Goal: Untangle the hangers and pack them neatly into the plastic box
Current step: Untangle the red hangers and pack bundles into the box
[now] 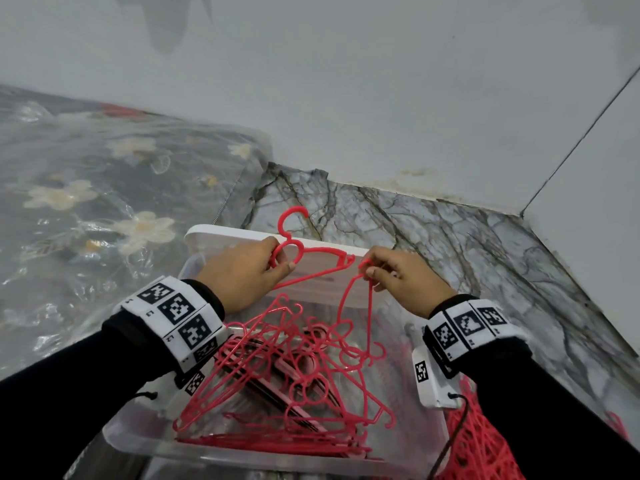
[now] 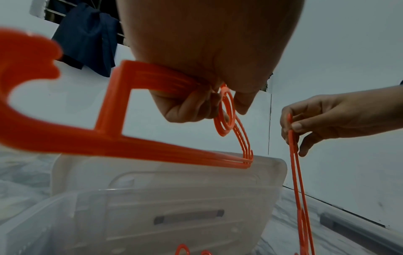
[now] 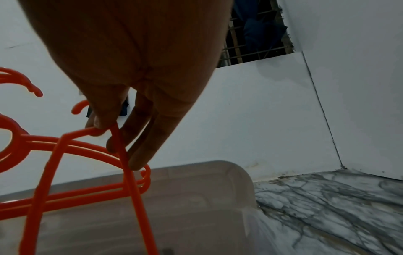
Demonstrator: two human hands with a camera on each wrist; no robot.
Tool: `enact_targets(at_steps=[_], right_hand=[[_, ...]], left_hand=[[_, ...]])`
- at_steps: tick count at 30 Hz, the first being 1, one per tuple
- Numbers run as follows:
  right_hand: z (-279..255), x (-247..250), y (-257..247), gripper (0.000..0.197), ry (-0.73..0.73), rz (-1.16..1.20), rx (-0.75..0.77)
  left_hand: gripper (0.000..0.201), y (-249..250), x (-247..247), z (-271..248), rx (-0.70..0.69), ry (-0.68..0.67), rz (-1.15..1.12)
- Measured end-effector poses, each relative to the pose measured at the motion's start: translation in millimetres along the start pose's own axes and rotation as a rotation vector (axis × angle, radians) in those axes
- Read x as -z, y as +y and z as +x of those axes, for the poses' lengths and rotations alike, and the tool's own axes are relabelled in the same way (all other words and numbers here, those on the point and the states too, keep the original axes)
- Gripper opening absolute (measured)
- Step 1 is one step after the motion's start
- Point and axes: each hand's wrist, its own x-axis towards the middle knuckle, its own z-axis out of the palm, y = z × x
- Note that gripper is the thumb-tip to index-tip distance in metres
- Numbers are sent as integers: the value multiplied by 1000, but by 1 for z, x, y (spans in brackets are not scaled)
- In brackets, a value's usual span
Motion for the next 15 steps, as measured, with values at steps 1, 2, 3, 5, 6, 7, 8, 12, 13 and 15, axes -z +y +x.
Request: enact_targets(at_steps=[1, 2, 3, 5, 6, 7, 8, 12, 13, 15], right_hand=[[0, 0, 0, 14, -6, -13, -1], [0, 0, 0, 15, -6, -14, -4], [1, 1, -1, 16, 4, 5, -10], [3, 5, -3, 18, 83, 110, -33], [5, 8, -5, 19, 147, 191, -47], [7, 13, -6, 21, 213, 288, -60], [8, 19, -7, 24, 274, 397, -70], [9, 36, -10, 25, 447, 749, -99], [9, 38, -10, 25, 462, 789, -109], [8, 38, -12, 24, 461, 845, -116]], left_hand=[[25, 1, 0, 0, -1, -6, 10], [25, 1, 0, -1, -1, -15, 16], [26, 2, 0, -1, 1, -26, 14], [30, 3, -1, -3, 4, -46, 3], [35, 3, -1, -3, 0, -53, -8], [42, 3, -2, -4, -6, -56, -32], [49, 4, -2, -5, -16, -55, -62], [50, 4, -2, -6, -76, -11, -159], [47, 5, -2, -5, -94, -2, -201], [46, 5, -2, -4, -127, 19, -311]])
